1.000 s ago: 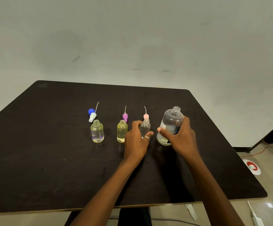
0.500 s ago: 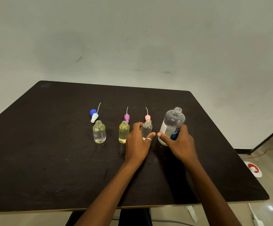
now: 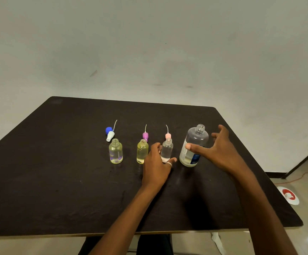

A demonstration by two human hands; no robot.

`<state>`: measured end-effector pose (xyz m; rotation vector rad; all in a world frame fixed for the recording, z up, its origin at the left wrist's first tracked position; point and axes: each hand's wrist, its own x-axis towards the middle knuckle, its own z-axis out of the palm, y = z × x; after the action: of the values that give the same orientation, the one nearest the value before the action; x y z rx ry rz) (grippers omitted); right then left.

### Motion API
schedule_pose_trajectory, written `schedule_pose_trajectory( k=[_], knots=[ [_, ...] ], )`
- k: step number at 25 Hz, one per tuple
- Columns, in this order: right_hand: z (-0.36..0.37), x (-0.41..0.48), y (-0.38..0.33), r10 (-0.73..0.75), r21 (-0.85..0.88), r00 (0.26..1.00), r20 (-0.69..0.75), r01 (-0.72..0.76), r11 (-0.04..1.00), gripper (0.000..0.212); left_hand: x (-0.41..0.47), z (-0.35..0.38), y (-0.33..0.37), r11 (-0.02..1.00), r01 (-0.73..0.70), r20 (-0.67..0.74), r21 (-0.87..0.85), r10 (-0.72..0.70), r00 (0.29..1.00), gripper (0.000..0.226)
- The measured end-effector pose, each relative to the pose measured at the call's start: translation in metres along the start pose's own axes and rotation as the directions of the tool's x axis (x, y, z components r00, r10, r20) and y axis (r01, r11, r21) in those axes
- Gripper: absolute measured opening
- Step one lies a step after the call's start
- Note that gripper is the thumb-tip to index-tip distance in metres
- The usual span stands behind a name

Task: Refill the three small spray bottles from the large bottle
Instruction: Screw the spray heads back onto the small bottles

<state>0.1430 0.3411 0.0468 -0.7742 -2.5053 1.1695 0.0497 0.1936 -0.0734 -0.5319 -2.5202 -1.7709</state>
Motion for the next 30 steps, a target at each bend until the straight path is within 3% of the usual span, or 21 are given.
schedule_pose_trajectory(
  k=[5, 9, 12, 18, 22, 26, 30],
  knots=[
    [-0.023, -0.02, -0.035, -0.117, -0.063, 0.976, -0.183, 0.107, 0.992, 0.125, -0.031, -0.013, 0.0, 0.999, 0.023, 0.012, 0.029, -0.024, 1.0, 0.073],
    [-0.033, -0.037, -0.058, -0.272, -0.178, 0.88, -0.389, 0.218, 0.96, 0.082, -0.057, -0.033, 0.0, 0.999, 0.03, 0.018, -0.024, -0.029, 0.999, 0.063],
    [-0.031, -0.051, -0.074, -0.386, -0.229, 0.83, -0.403, 0.317, 0.92, 0.051, -0.069, -0.053, 0.001, 0.999, 0.009, 0.01, -0.032, -0.009, 1.0, 0.048],
    [0.006, -0.073, -0.095, -0.525, -0.205, 0.83, -0.189, 0.489, 0.848, 0.016, -0.075, -0.111, -0.004, 0.999, -0.032, -0.174, -0.021, 0.028, 0.984, 0.028],
    [0.039, -0.07, -0.103, -0.58, -0.175, 0.812, 0.065, 0.581, 0.795, 0.009, -0.058, -0.14, -0.02, 1.0, 0.004, -0.325, 0.018, 0.002, 0.946, 0.048],
    [0.071, -0.033, -0.131, -0.601, -0.204, 0.755, 0.264, 0.652, 0.73, 0.013, -0.028, -0.145, -0.036, 0.991, 0.068, -0.202, 0.119, -0.043, 0.978, 0.083],
    [0.117, 0.03, -0.165, -0.627, -0.305, 0.645, 0.437, 0.762, 0.571, 0.028, -0.009, -0.139, -0.037, 0.995, 0.079, -0.142, 0.066, -0.069, 0.988, 0.09]
  ],
)
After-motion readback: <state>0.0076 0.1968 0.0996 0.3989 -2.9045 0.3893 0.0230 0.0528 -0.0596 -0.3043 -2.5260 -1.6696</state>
